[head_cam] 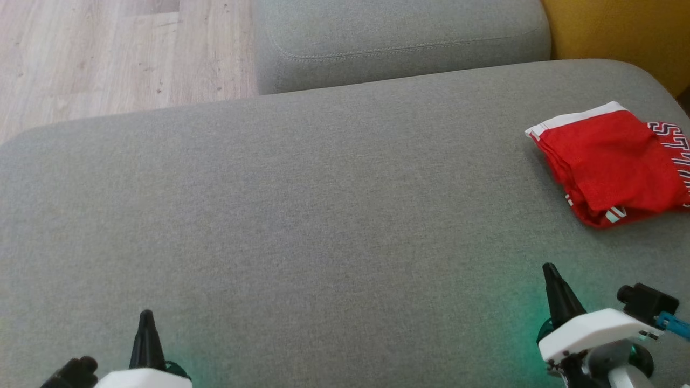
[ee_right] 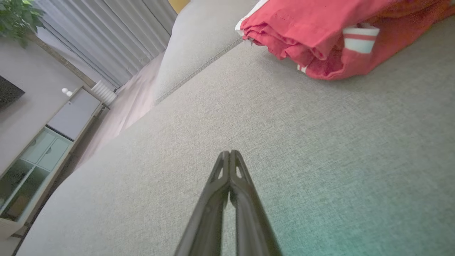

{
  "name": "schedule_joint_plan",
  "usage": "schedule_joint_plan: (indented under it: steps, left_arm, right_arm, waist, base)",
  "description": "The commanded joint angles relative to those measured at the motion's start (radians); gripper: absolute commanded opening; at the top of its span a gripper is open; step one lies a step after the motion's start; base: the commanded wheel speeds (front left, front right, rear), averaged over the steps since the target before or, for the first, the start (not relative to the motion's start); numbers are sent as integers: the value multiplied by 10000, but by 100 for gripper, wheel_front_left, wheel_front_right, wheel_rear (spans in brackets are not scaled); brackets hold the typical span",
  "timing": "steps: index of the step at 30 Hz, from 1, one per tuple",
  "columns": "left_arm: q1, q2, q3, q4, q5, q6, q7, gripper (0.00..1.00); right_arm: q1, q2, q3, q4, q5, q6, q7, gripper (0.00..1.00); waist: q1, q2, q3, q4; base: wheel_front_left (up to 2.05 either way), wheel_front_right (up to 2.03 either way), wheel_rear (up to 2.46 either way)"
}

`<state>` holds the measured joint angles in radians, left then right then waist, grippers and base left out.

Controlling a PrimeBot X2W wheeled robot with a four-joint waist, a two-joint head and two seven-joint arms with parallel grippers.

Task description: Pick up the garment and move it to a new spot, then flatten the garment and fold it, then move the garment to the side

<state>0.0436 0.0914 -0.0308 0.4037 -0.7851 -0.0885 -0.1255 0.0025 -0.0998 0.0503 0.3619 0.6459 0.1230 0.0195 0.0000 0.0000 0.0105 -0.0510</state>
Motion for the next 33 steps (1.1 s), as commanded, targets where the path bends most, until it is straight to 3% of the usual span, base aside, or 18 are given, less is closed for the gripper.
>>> schedule_joint_plan:
  steps: [1, 33]
  left_arm:
    - [-440, 61, 228, -348, -162, -29, 24, 0]
    - [-860, -123, 705, -828, -3302, -182, 947, 0]
  right_arm:
    - [-553, 28, -48, -389, 215, 26, 38, 0]
    - [-768, 210, -673, -693, 3876, 46, 392, 0]
  waist:
    - [0, 0, 0, 4]
    - [0, 0, -29, 201]
  base:
    - [0, 0, 0]
    - [0, 0, 0]
